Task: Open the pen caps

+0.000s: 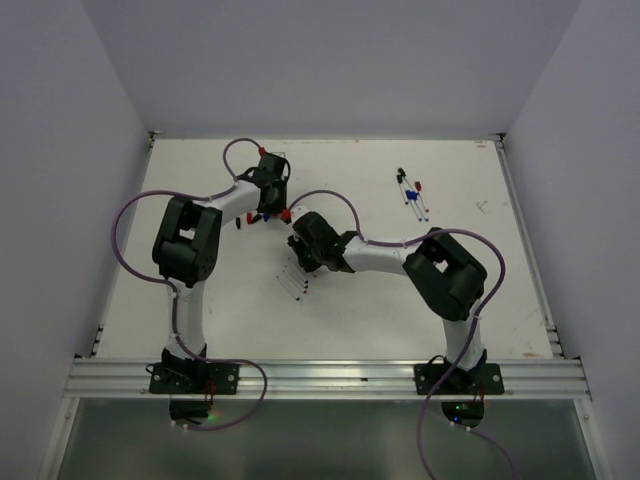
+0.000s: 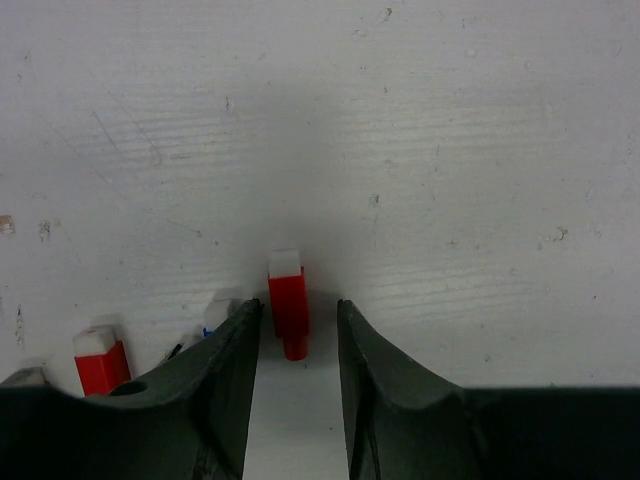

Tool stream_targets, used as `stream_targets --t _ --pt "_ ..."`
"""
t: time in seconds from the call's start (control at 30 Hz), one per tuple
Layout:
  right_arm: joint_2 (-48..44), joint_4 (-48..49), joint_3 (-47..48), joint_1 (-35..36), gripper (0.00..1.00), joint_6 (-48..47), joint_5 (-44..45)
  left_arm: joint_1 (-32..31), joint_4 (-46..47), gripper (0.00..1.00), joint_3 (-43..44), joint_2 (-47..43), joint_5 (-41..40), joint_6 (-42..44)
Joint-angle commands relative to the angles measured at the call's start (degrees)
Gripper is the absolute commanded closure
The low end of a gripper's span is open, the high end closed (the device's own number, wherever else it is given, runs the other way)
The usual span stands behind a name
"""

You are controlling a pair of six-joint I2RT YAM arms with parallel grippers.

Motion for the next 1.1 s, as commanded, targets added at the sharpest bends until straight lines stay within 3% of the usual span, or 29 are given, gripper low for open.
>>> stream_targets --t 0.0,0.17,0.63,0.7,0.73,0.8,0.83,0.9,0.97,1.07 --pt "1.42 -2.78 0.54 0.94 0.80 0.67 -2.09 -0.30 1.14 0.60 -0.18 -3.13 -0.35 0.98" --pt "1.07 -2.78 0.45 0.94 0.73 0.41 -2.71 -0.30 0.87 0.60 1.23 -4.36 0.09 1.07" --pt "-5.78 -2.60 -1.57 0.94 0.72 0.50 -0.26 -0.56 0.43 0.58 2.46 -10.77 1.24 0.72" --pt "-8.40 -3.48 -1.05 0.76 0.65 -0.64 2.28 -0.56 0.26 0.58 2.46 -11.65 1.32 0.72" --pt "-9.20 -4.44 -0.70 0.50 0.52 -0.99 3.17 -0.56 0.26 0.57 2.37 -12.61 1.24 0.72" --pt "-11.66 -5.24 0.35 -1.08 0.44 -2.14 4.14 -0.56 0.26 0.57 2.20 -13.59 1.76 0.81" --pt "-12.28 -6.11 0.79 -1.60 0.33 -2.57 6.23 -0.56 0.26 0.57 2.20 -14.55 1.76 0.63" --pt "-13.43 -7.26 2.28 -3.71 0.25 -3.72 8.88 -0.65 0.43 0.57 1.93 -15.52 2.46 0.54" --pt "-14.40 -9.10 3.43 -7.30 0.10 -3.29 11.78 -0.65 0.70 0.57 1.49 -17.01 2.99 0.54" --pt "-14.31 -11.21 5.45 -13.62 0.02 -1.36 16.52 -0.65 1.22 0.56 0.79 -18.60 3.26 0.37"
